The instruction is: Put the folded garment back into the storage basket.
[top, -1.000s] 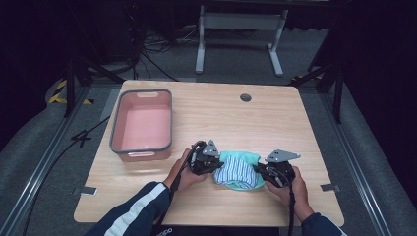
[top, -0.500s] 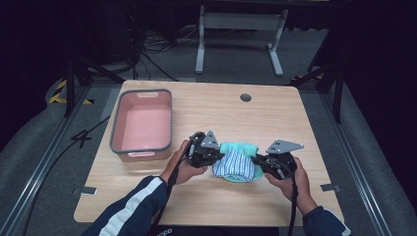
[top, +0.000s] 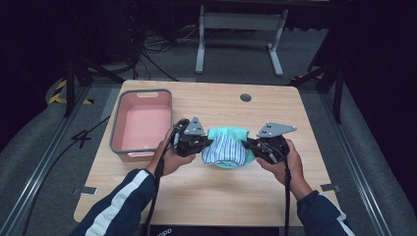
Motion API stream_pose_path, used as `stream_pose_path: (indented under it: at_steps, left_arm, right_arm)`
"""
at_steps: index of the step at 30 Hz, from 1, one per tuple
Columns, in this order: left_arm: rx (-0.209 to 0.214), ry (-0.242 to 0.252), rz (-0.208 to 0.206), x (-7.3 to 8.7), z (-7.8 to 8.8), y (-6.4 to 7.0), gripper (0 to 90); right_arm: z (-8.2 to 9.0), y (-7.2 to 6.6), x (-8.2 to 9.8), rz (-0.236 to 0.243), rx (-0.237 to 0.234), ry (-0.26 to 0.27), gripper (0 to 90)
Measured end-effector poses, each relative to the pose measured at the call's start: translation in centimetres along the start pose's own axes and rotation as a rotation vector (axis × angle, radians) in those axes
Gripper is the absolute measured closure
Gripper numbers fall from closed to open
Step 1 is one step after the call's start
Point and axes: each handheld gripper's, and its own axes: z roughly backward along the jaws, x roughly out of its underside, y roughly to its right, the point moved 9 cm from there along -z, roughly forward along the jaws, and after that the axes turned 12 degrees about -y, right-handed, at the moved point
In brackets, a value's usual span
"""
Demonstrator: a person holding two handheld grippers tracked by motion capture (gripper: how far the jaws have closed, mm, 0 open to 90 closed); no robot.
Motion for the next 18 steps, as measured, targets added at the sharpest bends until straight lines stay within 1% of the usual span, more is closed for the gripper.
stream_pose_path:
  at_steps: [2,5,6,7,8,9,10,11,12,13,15,16,18]
  left_arm:
    - [-0.014,0.005,0.002,0.1,0.7,-0.5,83.0]
    - [-0.028,0.012,0.024,0.3,1.6,-1.3,82.9]
    - [-0.028,0.012,0.024,0.3,1.6,-1.3,83.0]
    - [-0.035,0.015,0.030,0.5,2.0,-1.7,83.0]
    - [-0.048,0.016,0.039,0.8,2.6,-2.1,83.0]
    - [-0.056,0.020,0.043,0.9,3.1,-2.5,83.0]
    - [-0.059,0.021,0.056,1.1,3.4,-2.7,83.0]
    - [-0.059,0.021,0.056,1.1,3.4,-2.7,83.0]
    - [-0.070,0.020,0.059,1.3,3.9,-3.1,83.0]
    - [-0.080,0.022,0.067,1.5,4.3,-3.4,83.0]
    - [-0.098,0.023,0.084,2.0,5.2,-4.1,83.0]
    - [-0.107,0.021,0.085,2.1,5.6,-4.4,83.0]
    - [-0.130,0.019,0.105,2.6,6.5,-5.1,83.0]
  right_arm:
    - [-0.1,-0.2,-0.8,0.012,-0.002,0.007,83.8]
    - [-0.2,-0.6,-2.0,0.025,-0.004,0.016,83.8]
    - [-0.2,-0.6,-2.0,0.025,-0.004,0.016,83.8]
    - [-0.2,-0.7,-2.4,0.029,-0.008,0.019,83.8]
    - [-0.3,-1.0,-3.4,0.041,-0.013,0.026,83.8]
    - [-0.4,-1.0,-3.7,0.044,-0.016,0.030,83.8]
    - [-0.5,-1.2,-4.3,0.049,-0.021,0.035,83.8]
    - [-0.6,-1.3,-4.7,0.057,-0.022,0.036,83.8]
    - [-0.8,-1.6,-5.3,0.061,-0.030,0.038,83.8]
    - [-0.8,-1.6,-5.3,0.061,-0.030,0.038,83.8]
    - [-1.2,-2.0,-6.5,0.080,-0.037,0.044,83.8]
    - [-1.4,-2.2,-7.0,0.081,-0.046,0.047,83.8]
    - [-1.7,-2.6,-8.0,0.090,-0.058,0.051,83.7]
